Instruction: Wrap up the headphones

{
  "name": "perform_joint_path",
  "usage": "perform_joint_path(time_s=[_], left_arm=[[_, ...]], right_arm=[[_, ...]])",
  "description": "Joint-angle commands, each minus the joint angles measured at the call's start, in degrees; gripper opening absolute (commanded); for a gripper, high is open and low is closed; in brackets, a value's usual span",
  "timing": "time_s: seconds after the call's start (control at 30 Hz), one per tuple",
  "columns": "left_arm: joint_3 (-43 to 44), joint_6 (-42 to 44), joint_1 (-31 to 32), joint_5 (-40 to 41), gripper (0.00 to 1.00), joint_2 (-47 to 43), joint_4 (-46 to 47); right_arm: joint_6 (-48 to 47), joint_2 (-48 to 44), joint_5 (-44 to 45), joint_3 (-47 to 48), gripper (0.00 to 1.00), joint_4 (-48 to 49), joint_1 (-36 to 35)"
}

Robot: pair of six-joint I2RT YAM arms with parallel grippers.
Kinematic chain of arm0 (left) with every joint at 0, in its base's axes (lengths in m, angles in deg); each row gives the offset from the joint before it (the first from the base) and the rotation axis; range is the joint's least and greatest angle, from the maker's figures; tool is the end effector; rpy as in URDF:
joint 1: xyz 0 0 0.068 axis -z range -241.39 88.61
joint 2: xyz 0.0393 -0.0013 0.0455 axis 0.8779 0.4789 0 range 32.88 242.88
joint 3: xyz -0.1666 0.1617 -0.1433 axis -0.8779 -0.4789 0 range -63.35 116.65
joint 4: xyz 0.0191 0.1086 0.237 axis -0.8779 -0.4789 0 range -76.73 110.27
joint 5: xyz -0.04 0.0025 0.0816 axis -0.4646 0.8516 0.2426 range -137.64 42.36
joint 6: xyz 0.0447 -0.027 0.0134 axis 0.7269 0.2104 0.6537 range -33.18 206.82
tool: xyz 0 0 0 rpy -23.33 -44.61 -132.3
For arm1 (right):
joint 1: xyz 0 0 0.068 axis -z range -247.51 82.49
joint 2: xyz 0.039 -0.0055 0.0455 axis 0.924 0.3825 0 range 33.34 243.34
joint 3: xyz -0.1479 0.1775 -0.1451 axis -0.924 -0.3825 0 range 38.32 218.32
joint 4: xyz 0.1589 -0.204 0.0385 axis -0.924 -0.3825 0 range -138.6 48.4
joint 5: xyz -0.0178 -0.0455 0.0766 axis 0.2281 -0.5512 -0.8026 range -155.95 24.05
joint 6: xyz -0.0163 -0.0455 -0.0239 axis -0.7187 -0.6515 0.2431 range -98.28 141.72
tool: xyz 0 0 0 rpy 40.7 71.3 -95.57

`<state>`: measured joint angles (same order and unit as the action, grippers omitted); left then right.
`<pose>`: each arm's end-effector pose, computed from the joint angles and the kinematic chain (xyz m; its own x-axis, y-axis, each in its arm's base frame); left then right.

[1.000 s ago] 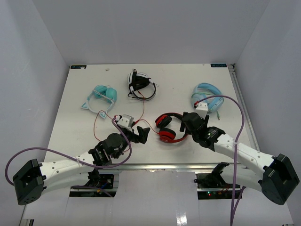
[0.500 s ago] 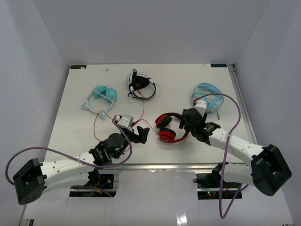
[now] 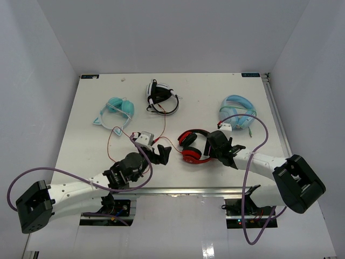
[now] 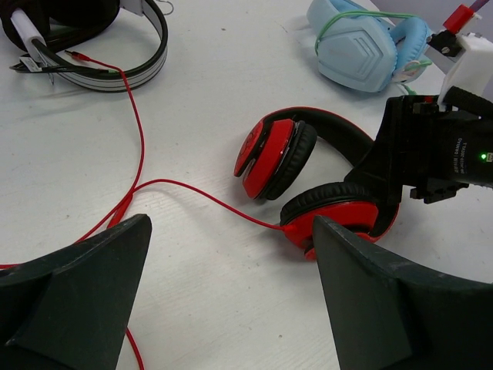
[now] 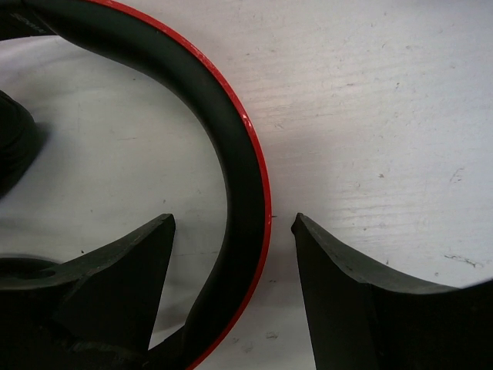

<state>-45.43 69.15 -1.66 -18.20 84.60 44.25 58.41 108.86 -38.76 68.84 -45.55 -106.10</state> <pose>0.1142 -0.1611 0.2164 -0.2361 -0.1199 -0.9643 0.4580 0.8615 -0.2192 0.1968 0.1364 0.1587 -0.6640 0.1500 -0.7325 0.0955 0.9887 0.1160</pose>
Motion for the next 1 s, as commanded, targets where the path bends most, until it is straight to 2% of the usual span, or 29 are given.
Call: perform_joint_path(time_s=[0.0, 0.3, 0.37, 0.43, 0.53, 0.57, 0.63, 0.73, 0.8, 0.9, 0.97], left_arm=[[1.42, -0.35, 0.13, 1.02, 0.96, 0.97, 0.01], [3.94, -3.15, 0.13, 0.82, 0.96, 0.96, -4.58], [1.48, -4.51, 0.13, 1.08, 0.98, 1.40, 0.27], [1.23, -6.84, 0.13, 0.45, 0.97, 3.10, 1.71], [12.14, -7.71, 0.13, -2.10, 0.94, 8.88, -9.78], [15.73, -7.34, 0.11, -2.51, 0.93, 10.05, -13.33], [22.52, -6.16, 0.04, -3.25, 0.93, 11.76, -19.59], [35.02, -6.32, 0.04, -3.86, 0.90, 15.06, -30.97], [43.54, -5.26, 0.04, -5.10, 0.89, 17.78, -42.21], [55.47, -2.76, -0.03, -8.36, 0.89, 21.93, -53.40], [60.24, -1.75, -0.05, -9.82, 0.88, 23.13, -57.97]], right_arm=[[2.85, -1.07, -1.30, -2.27, 0.70, 3.08, 0.27], [6.19, -0.84, -2.04, -3.13, 0.63, 1.55, 0.17], [5.09, -1.18, -2.99, -3.42, 0.58, 3.24, 0.09], [3.96, -1.11, -2.35, -2.34, 0.47, 3.25, 0.09], [-0.39, 1.07, 0.40, 3.07, 0.13, 0.45, 0.09], [-1.51, 1.65, 0.75, 4.98, 0.09, -0.60, 0.09], [-3.67, 2.48, 1.02, 9.08, 0.08, -2.28, 0.08], [-6.37, -0.44, 0.85, 10.43, 0.08, -3.77, -0.61], [-7.74, -4.04, 0.05, 10.52, 0.08, -5.24, -0.95], [-11.36, -11.23, -5.03, 10.67, 0.08, -6.66, -1.52], [-14.53, -15.95, -11.02, 10.77, 0.08, -6.77, -1.92]])
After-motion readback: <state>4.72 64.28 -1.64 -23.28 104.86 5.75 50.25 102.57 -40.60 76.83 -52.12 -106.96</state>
